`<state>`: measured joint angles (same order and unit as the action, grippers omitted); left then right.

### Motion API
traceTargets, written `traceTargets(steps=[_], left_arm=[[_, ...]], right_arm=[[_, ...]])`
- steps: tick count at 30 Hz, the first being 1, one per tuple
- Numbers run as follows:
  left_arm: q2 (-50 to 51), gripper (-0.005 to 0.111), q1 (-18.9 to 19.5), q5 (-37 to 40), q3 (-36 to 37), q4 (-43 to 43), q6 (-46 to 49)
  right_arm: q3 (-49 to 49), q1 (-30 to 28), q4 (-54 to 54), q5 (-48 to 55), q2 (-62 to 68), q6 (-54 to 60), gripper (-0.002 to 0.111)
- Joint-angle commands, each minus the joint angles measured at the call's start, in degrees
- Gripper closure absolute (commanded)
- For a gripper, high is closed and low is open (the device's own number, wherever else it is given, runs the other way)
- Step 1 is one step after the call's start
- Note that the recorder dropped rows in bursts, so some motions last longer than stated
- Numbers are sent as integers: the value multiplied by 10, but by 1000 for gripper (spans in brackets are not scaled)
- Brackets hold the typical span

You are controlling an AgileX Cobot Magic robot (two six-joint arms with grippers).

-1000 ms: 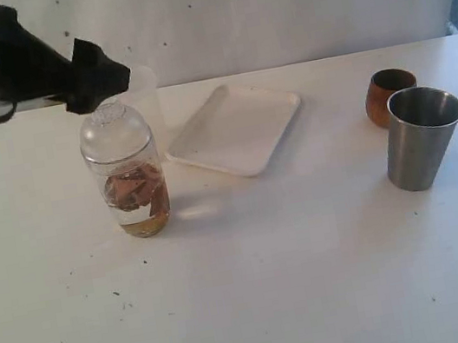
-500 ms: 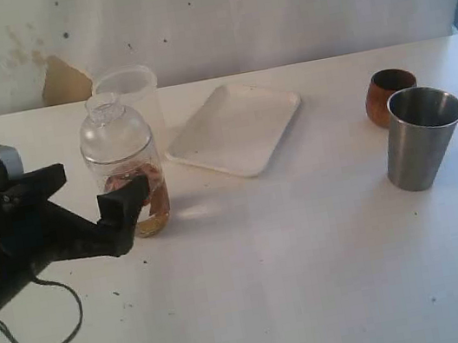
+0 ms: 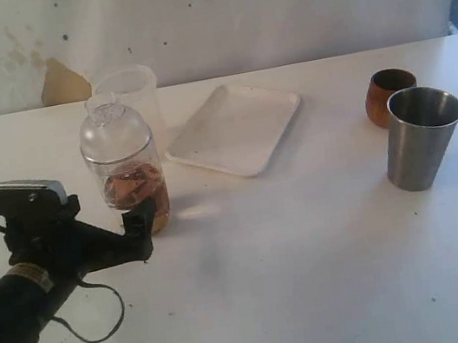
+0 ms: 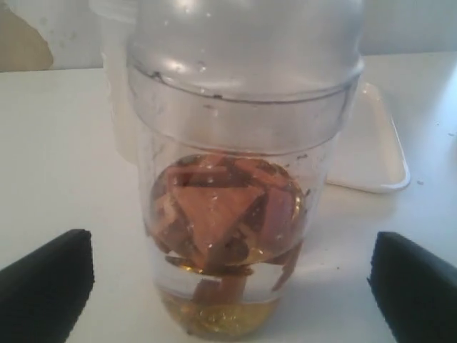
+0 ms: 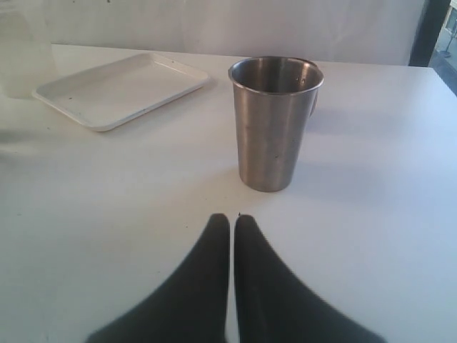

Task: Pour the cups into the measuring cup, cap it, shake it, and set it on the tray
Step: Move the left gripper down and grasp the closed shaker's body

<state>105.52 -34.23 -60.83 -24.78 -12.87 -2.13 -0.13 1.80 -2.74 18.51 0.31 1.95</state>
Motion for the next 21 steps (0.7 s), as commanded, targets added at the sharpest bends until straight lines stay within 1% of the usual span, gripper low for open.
traceTargets(steps=[1,7,21], left_arm=[[42,2,-1,4,-47,27,9],[82,2,-1,15,-105,-19,12],[99,2,-1,44,-158,-46,83]], right_arm=[[1,-2,-1,-5,-3,-3,106],[1,-2,-1,-5,-3,-3,106],[1,-2,-1,-5,-3,-3,106]])
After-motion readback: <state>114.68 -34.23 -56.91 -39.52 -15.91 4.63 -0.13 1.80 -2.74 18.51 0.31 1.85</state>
